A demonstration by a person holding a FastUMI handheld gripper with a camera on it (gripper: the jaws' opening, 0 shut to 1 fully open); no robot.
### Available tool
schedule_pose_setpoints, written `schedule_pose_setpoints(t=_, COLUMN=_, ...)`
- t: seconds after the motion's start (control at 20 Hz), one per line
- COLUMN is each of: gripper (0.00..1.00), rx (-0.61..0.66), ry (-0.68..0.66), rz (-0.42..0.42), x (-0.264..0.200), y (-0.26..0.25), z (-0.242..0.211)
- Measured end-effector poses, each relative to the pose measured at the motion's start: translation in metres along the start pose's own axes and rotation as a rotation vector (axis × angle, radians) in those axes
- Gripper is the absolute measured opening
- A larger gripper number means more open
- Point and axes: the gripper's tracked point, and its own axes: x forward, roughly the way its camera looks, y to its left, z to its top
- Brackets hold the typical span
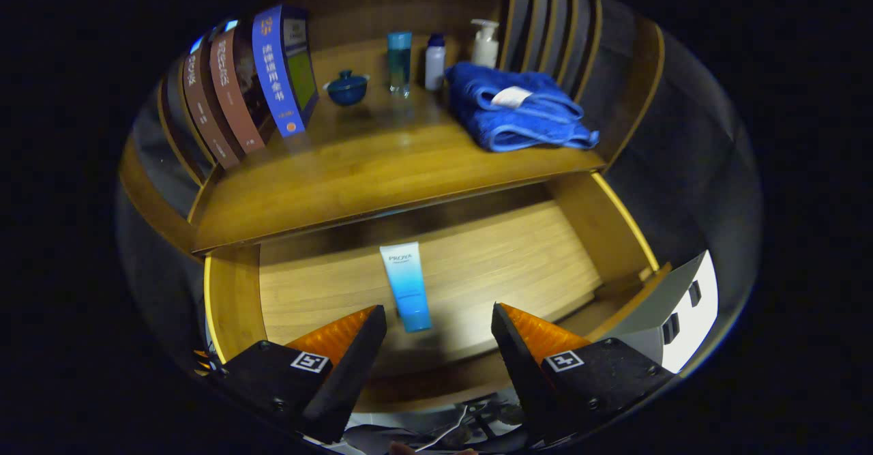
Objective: Pull open the drawer, take out the items inside it, and place them on the countertop above the cabinet.
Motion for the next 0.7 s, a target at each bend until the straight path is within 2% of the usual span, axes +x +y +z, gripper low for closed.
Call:
schedule_pose_setpoints(t=0.25, gripper=0.99, rx=-0.086, ry=0.153, rz=0.010, x=0.042, y=0.007, z=-0.019)
schedule_pose_setpoints(t=0.4, gripper=0.84, rx=-0.110, ry=0.211, rz=0.019, x=0.056, y=0.011, z=-0.026)
schedule_pose_setpoints(t=0.7, gripper=0.53, rx=-0.086, ry=0.222, rz=0.076, x=0.076, y=0.024, z=-0.032)
